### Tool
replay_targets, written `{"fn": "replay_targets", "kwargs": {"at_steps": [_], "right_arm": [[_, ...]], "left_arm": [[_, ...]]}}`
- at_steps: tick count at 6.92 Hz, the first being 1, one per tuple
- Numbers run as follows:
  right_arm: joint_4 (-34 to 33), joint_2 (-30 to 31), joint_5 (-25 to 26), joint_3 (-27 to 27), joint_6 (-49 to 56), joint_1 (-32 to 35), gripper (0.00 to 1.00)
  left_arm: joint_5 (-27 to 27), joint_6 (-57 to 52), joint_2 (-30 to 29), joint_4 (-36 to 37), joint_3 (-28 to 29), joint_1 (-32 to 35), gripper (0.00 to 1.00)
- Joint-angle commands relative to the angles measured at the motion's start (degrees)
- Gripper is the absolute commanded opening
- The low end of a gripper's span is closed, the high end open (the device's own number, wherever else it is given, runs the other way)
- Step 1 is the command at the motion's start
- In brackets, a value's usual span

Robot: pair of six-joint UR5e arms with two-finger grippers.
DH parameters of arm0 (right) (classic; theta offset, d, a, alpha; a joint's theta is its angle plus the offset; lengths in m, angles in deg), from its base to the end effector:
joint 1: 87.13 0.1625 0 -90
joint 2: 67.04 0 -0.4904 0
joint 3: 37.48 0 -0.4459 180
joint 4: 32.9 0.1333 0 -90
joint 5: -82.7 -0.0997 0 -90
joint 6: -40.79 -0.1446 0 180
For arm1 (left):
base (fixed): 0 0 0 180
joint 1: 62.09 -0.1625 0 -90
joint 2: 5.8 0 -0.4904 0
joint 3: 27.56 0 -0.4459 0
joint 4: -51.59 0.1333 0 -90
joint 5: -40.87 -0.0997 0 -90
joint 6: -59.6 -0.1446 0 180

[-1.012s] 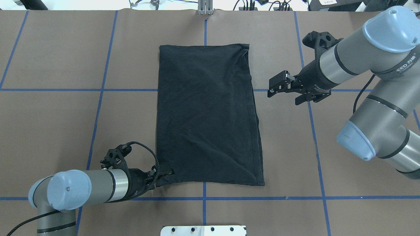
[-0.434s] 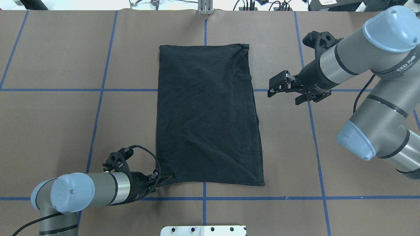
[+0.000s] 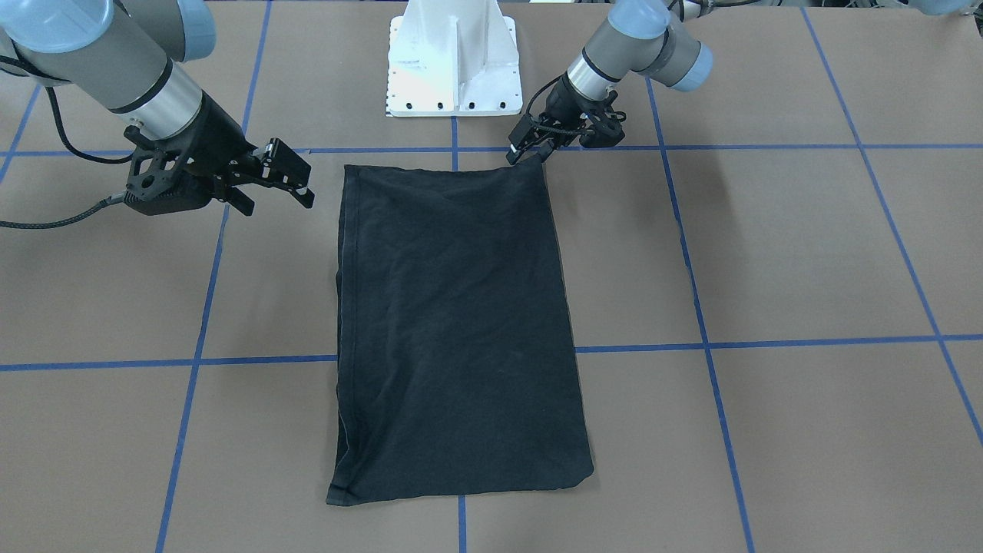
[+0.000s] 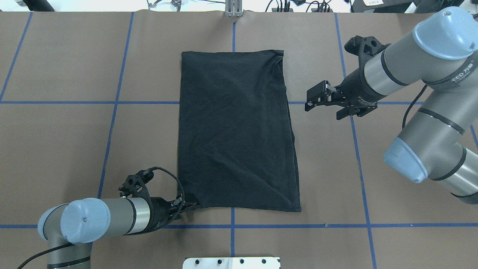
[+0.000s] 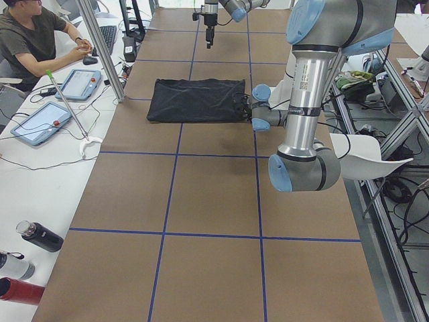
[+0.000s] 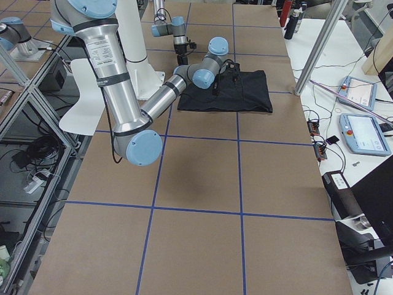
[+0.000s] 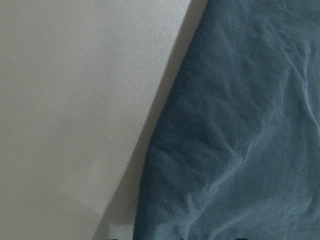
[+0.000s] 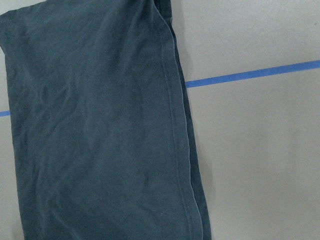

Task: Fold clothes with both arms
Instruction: 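Grasp the shirt's near corner with the left gripper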

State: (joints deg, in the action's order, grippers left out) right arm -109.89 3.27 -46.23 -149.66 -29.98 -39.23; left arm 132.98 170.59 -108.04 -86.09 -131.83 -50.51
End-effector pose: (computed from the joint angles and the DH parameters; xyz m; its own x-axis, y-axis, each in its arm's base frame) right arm -0.4020 -0.5082 0.3098 0.4408 0.1057 0.8914 -0.0926 0.9931 -0.0719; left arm 0.6299 -0.2597 0.3862 0.1898 -0.4043 -0.8947 0.2505 0.9011 -0.3540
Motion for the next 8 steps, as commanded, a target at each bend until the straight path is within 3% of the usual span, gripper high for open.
{"fn": "replay_targets", "kwargs": {"at_steps": [1,2,3,4,6,8], "right_arm": [[0.00,0.00,-0.01,0.12,0.02,0.00,1.00],[0.00,0.00,-0.01,0.21,0.19,0.00,1.00],[0.00,0.00,-0.01,0.29,0.28,0.00,1.00],[0.00,0.27,-0.01,0.12,0.19,0.00,1.00],[0.00,0.70,0.26,-0.06,-0.68,-0.43,1.00],[2.70,0.62,1.39,-0.41,-12.49,-4.54,1.00]], "left_arm": [[0.00,-0.07,-0.15,0.04,0.29,0.02,0.67],[0.00,-0.07,-0.15,0.04,0.29,0.02,0.47],[-0.17,-0.07,0.02,-0.05,0.21,0.02,0.18],[-0.17,-0.76,-0.06,0.04,0.29,0.11,0.00],[0.35,-0.77,-0.06,0.04,-0.84,0.64,0.00],[0.35,-0.60,0.11,0.04,-1.81,1.08,0.00]]}}
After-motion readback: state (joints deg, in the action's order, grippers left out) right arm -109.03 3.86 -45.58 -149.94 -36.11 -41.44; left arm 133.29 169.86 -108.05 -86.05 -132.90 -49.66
